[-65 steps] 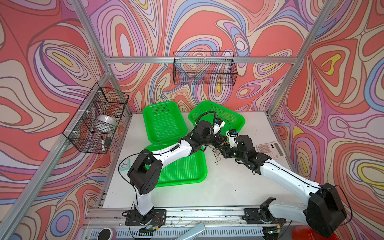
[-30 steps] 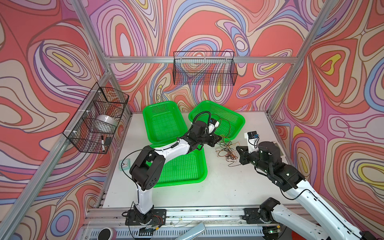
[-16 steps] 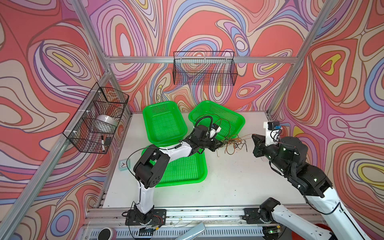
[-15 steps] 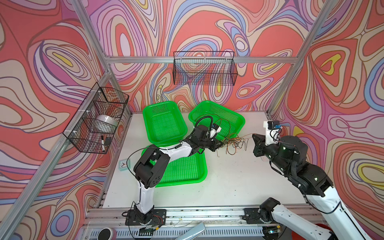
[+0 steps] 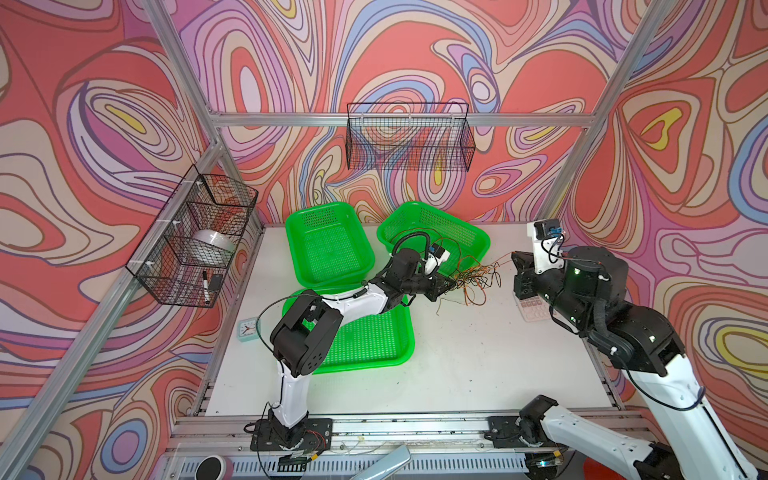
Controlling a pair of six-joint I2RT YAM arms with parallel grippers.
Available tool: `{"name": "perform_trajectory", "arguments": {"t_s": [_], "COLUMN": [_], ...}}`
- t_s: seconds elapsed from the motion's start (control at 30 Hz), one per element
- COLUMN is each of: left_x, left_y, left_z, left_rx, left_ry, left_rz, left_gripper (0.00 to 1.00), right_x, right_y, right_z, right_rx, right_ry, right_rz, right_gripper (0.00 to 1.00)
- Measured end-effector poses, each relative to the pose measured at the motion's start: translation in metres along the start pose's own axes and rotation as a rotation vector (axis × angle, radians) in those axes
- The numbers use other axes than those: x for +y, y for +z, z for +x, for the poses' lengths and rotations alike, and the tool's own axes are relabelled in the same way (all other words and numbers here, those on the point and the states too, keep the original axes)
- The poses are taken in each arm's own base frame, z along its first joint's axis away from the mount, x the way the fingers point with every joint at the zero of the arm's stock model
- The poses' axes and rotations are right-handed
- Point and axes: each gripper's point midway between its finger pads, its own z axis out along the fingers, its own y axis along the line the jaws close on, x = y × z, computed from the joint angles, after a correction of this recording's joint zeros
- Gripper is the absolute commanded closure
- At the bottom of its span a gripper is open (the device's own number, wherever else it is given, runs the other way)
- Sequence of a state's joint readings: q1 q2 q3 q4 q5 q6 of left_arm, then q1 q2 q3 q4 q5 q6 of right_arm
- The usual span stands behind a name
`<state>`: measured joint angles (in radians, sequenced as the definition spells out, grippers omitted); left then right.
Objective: Untangle the cables
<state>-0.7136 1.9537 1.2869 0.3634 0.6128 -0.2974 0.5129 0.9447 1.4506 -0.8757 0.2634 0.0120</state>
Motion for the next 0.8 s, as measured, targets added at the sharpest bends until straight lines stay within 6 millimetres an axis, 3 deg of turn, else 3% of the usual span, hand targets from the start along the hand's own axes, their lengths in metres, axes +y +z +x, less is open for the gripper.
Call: {"name": "perform_trajectory", "arguments": {"t_s": [0.03, 0.13, 0.17, 0.27, 0.47, 0.57, 0.63, 0.7, 0.8], "left_x": [0.001, 0.009, 0.01, 0.012, -0.001, -0.004, -0.004, -0.005, -0.007], "left_y": [-0.001, -0.002, -0.003, -0.009, -0.023, -0.024, -0.024, -0.024, -0.024], "left_z": [0.004, 0.017, 0.021, 0.029, 0.008, 0.004, 0.005, 0.004, 0.002], "left_rx": [0.006, 0.032, 0.04, 0.055, 0.011, 0.003, 0.005, 0.005, 0.004], "left_ry": [0.002, -0.001, -0.003, -0.007, 0.043, 0.05, 0.048, 0.049, 0.05], "left_rz": [-0.007, -0.032, -0.038, -0.054, -0.051, -0.048, -0.045, -0.041, -0.031], "left_gripper": [0.78, 0.76, 0.77, 0.98, 1.0, 1.0, 1.0, 1.0, 1.0], "right_x": [0.004, 0.015, 0.018, 0.022, 0.019, 0.011, 0.004, -0.002, -0.002], "right_y": [0.005, 0.02, 0.024, 0.038, 0.058, 0.067, 0.07, 0.071, 0.071], "right_z": [0.002, 0.009, 0.013, 0.034, 0.109, 0.154, 0.178, 0.197, 0.201], "right_rx": [0.011, 0.027, 0.034, 0.075, 0.188, 0.267, 0.316, 0.361, 0.369], "right_ry": [-0.003, -0.006, -0.007, -0.007, 0.054, 0.112, 0.14, 0.163, 0.186], "right_rz": [-0.017, -0.059, -0.068, -0.073, -0.027, 0.043, 0.094, 0.141, 0.149], "right_gripper": [1.0, 1.0, 1.0, 1.0, 0.98, 0.65, 0.49, 0.43, 0.36]}}
